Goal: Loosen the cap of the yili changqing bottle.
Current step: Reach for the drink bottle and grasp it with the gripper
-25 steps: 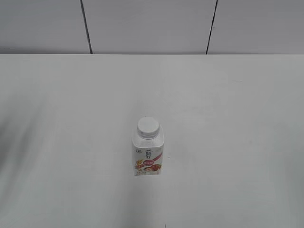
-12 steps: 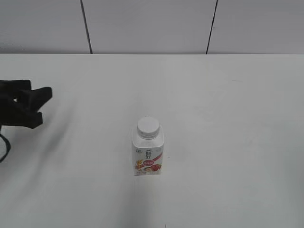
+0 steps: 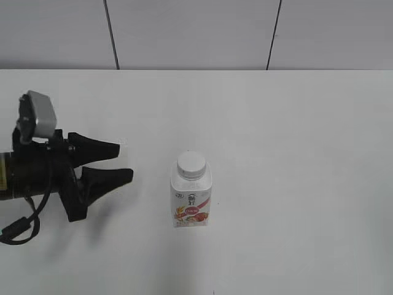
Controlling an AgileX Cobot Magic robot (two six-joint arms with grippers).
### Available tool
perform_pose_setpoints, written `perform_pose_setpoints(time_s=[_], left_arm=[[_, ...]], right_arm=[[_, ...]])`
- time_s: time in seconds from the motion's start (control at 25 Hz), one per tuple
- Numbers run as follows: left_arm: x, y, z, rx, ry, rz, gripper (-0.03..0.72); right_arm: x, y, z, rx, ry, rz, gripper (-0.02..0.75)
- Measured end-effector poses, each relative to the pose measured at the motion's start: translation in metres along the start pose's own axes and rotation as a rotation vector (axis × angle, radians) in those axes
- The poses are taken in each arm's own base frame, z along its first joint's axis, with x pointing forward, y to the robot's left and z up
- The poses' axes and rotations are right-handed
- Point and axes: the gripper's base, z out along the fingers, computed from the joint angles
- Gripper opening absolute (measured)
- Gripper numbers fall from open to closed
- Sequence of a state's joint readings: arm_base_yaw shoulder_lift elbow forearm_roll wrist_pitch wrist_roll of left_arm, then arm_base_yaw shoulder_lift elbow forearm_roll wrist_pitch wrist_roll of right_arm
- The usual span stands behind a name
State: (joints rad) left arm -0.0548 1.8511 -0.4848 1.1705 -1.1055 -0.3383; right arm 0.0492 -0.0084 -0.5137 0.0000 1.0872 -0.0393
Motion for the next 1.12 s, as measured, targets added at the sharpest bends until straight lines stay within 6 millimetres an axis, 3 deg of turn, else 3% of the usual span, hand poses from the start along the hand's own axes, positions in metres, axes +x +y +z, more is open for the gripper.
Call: perform_pose_setpoints(time_s=[0.28,0.64,1.12], left_arm=[[0.005,0.003,0.017,0.134,0.006,0.054,0.531],[0.003,-0.020,0.047,0.275,0.010,0.095,0.538],[-0.002,-0.018,0.064,0.275,0.018,0.132,0.538]], right_arm=[[0.000,0.000,0.000,0.000,0.000,0.000,0.585],[0.000,0.000,0.000,0.000,0.000,0.000,0.585],[0.000,0.000,0.000,0.000,0.000,0.000,0.585]])
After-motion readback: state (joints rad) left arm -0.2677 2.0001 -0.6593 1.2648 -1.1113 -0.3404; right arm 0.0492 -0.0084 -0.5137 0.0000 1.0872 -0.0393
